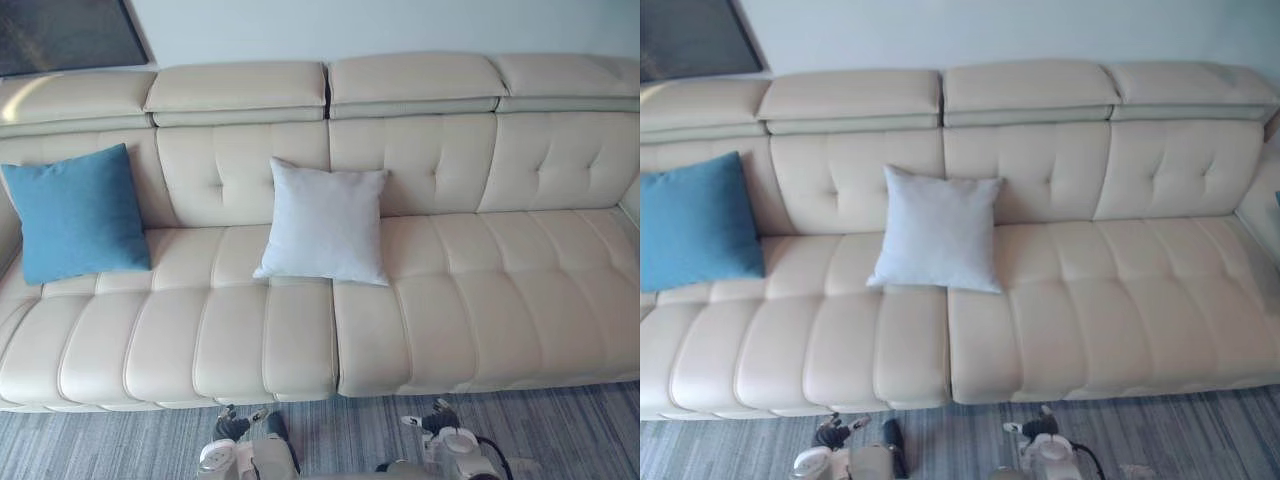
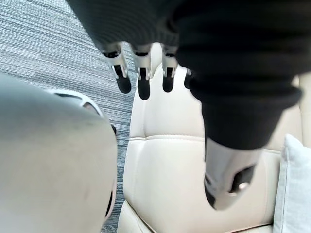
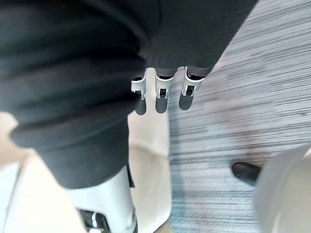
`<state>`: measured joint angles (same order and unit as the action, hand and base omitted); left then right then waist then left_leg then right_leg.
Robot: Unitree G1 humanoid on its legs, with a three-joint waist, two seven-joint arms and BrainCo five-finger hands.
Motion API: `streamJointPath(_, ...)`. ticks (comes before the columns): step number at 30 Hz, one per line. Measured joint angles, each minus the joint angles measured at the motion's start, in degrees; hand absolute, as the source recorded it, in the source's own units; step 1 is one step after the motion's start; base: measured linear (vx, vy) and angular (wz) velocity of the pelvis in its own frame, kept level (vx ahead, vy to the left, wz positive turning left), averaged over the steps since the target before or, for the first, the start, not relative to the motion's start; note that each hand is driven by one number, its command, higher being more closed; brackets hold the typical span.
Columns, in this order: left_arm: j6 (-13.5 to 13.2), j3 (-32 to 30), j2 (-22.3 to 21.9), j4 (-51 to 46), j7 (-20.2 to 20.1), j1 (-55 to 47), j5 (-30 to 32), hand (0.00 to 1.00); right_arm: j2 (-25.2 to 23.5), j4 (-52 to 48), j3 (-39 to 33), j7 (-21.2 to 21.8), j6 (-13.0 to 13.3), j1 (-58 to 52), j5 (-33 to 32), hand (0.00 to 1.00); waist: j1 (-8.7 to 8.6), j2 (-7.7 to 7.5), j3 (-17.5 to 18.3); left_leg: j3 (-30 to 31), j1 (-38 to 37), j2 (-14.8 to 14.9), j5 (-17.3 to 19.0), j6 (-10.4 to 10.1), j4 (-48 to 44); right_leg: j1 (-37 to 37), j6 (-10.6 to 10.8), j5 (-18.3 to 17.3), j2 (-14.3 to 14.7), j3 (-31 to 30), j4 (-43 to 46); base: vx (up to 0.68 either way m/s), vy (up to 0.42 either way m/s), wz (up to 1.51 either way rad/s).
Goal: Pick up cushions and gather them together orderly.
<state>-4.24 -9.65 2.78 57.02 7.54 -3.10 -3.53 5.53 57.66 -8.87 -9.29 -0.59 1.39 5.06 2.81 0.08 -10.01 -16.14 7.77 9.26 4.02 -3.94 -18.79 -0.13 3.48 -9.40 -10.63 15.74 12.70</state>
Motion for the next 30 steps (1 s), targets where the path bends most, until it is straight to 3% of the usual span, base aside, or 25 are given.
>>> streamJointPath(1, 0.0, -0.6, -0.2, 0.0, 0.0, -0.2, -0.1, 0.00, 0.2, 0.0, 0.0, -0.1, 0.0, -0.5, 0.1, 0.00, 0.05, 0.22, 0.0, 2.6, -0.9, -1.3, 4.1, -1.2, -2.1, -1.5, 0.8, 0.6, -0.1, -2.4, 0.0, -0.11, 0.196, -0.76)
streamJointPath(3, 0.0, -1.8, -0.2, 0.0, 0.0, -0.5, -0.2, 0.00, -0.3, 0.1, 0.0, -0.1, -0.1, -1.3, 0.3, 0.00, 0.16, 0.62, -0.2, 4.0, -2.9, -2.8, 7.3, -2.6, 0.2, -2.1, 1.6, 1.7, 0.7, -6.3, -0.6, -0.09, 0.222, -0.76)
streamJointPath(5, 0.0, -2.4, 0.0, 0.0, 0.0, -1.3, -0.6, 0.00, -1.5, 0.0, -0.4, 0.3, -0.2, -2.7, 0.6, 0.00, -0.44, -0.60, 0.8, 1.8, -4.4, -4.5, 7.3, -2.6, 3.5, -1.6, 2.1, 5.4, -0.2, -8.8, -4.8, -0.01, 0.166, -0.61)
streamJointPath(7, 0.0, -2.5, 0.1, 0.0, 0.0, -1.5, -0.8, 0.00, -1.5, 0.0, -0.4, 0.4, -0.3, -3.0, 0.7, 0.00, -0.55, -0.96, 1.1, 1.0, -6.6, -6.2, 7.2, -2.6, 6.6, -0.8, 0.8, 7.7, -0.2, -9.5, -6.9, 0.04, 0.153, -0.57)
streamJointPath(8, 0.0, -2.5, -0.1, 0.0, 0.0, -1.6, -0.7, 0.00, -1.7, 0.0, -0.8, 0.4, -0.2, -3.3, 0.6, 0.00, -0.64, -0.79, 1.3, 1.0, -7.0, -7.0, 7.2, -2.5, 7.6, -0.6, 1.4, 8.2, -0.4, -10.1, -7.7, 0.04, 0.106, -0.41)
streamJointPath(10, 0.1, -2.3, -0.2, 1.1, 0.0, -1.6, -0.7, 0.00, -1.9, 0.0, -2.2, 0.4, -0.2, -3.5, 0.6, 0.00, -1.17, -0.60, 2.5, 0.9, -7.2, -7.2, 7.0, -2.3, 7.9, -0.3, 1.5, 8.4, -0.3, -10.2, -8.5, 0.12, 0.059, -0.16)
streamJointPath(13, 0.2, -2.8, -0.7, 1.4, -0.1, -1.5, -0.3, 0.00, -2.5, 0.2, -3.7, 0.4, -0.3, -4.0, 0.6, 0.00, -1.42, -0.17, 3.1, -0.2, -9.0, -6.9, 5.5, -0.1, 9.0, 0.3, 1.6, 8.3, 0.7, -10.2, -9.2, 0.17, -0.002, -0.22)
streamJointPath(16, 0.4, -3.1, -1.7, 2.2, -0.2, -1.2, 0.7, 0.00, -3.4, 0.4, -4.3, 0.5, -0.2, -3.9, 0.6, 0.00, -1.33, 0.61, 3.6, -1.1, -10.8, -6.0, 5.5, 0.2, 9.9, 0.5, 1.4, 8.4, 2.1, -11.6, -10.0, 0.14, -0.048, -0.57)
streamJointPath(20, 0.9, -5.0, -2.4, 3.1, -0.4, -0.5, 2.3, 0.00, -3.3, 0.5, -4.3, 0.5, -0.2, -3.8, 0.5, 0.00, -1.24, 0.77, 3.5, -6.0, -13.1, -3.9, 6.4, 1.3, 9.9, -1.0, -0.9, 10.0, 4.9, -14.7, -10.1, 0.07, -0.048, -0.92)
streamJointPath(22, 1.1, -5.0, -2.3, 3.5, -0.4, -0.3, 2.3, 0.00, -3.2, 0.5, -3.5, 0.5, -0.1, -2.7, 0.5, 0.00, -0.99, 1.19, 3.6, -10.7, -12.5, -1.9, 6.4, 1.4, 9.9, -5.3, -3.7, 13.6, 7.1, -7.9, -9.2, -0.01, -0.050, -1.41)
streamJointPath(23, 1.2, -5.0, -2.2, 3.4, -0.4, -0.3, 2.3, 0.00, -3.2, 0.5, -3.2, 0.5, -0.2, -2.1, 0.6, 0.00, -0.77, 1.67, 3.3, -12.6, -12.0, -0.7, 6.4, 1.4, 10.1, -6.5, -5.4, 13.6, 7.1, -3.0, -9.1, -0.03, -0.104, -1.34)
streamJointPath(25, 2.1, -4.6, -1.9, 3.4, -0.5, -0.1, 2.3, 0.00, -3.0, 0.8, -3.8, 0.5, -0.4, -1.5, 0.5, 0.00, -1.29, 1.54, 3.0, -17.8, -13.0, -1.1, 6.4, 1.3, 12.0, -8.3, -8.5, 4.2, 2.3, 21.5, 1.2, -0.03, -0.114, -1.06)
streamJointPath(26, 2.2, -4.9, -1.8, 3.3, -0.4, -0.2, 2.2, 0.00, -3.0, 1.5, -4.1, 0.5, -0.3, -1.4, 0.5, 0.00, -1.14, 1.28, 2.8, -19.6, -13.9, -1.2, 6.5, 1.1, 11.7, -7.1, -9.6, 2.2, 0.9, 27.0, 2.7, 0.03, -0.141, -1.20)
streamJointPath(27, 2.2, -4.9, -1.3, 3.5, -0.4, -0.1, 2.4, 0.00, -2.8, 1.9, -4.1, 0.5, -0.3, -1.4, 0.5, 0.00, -0.89, 1.08, 2.7, -20.9, -15.1, -0.9, 7.5, -0.3, 10.1, -6.3, -8.2, 1.2, 1.5, 27.6, 2.6, 0.04, -0.144, -1.02)
streamJointPath(28, 2.3, -4.9, -1.2, 3.6, -0.4, -0.1, 2.4, 0.00, -2.6, 1.9, -4.0, 0.5, -0.2, -1.3, 0.5, 0.00, -0.99, 1.64, 2.4, -20.9, -15.5, -0.7, 7.9, -0.8, 9.3, -5.7, -8.2, 1.2, 2.4, 26.1, 2.3, 0.07, -0.183, -1.06)
streamJointPath(30, 2.2, -4.5, -1.3, 4.0, -0.6, 0.2, 2.4, 0.00, -2.3, 2.2, -4.0, 0.5, -0.2, -1.3, 0.5, 0.00, -0.90, 2.08, 2.1, -20.5, -14.4, 2.4, 8.5, -1.0, 1.2, -5.0, -7.9, 0.3, 4.5, 22.1, 0.5, 0.07, -0.209, -0.88)
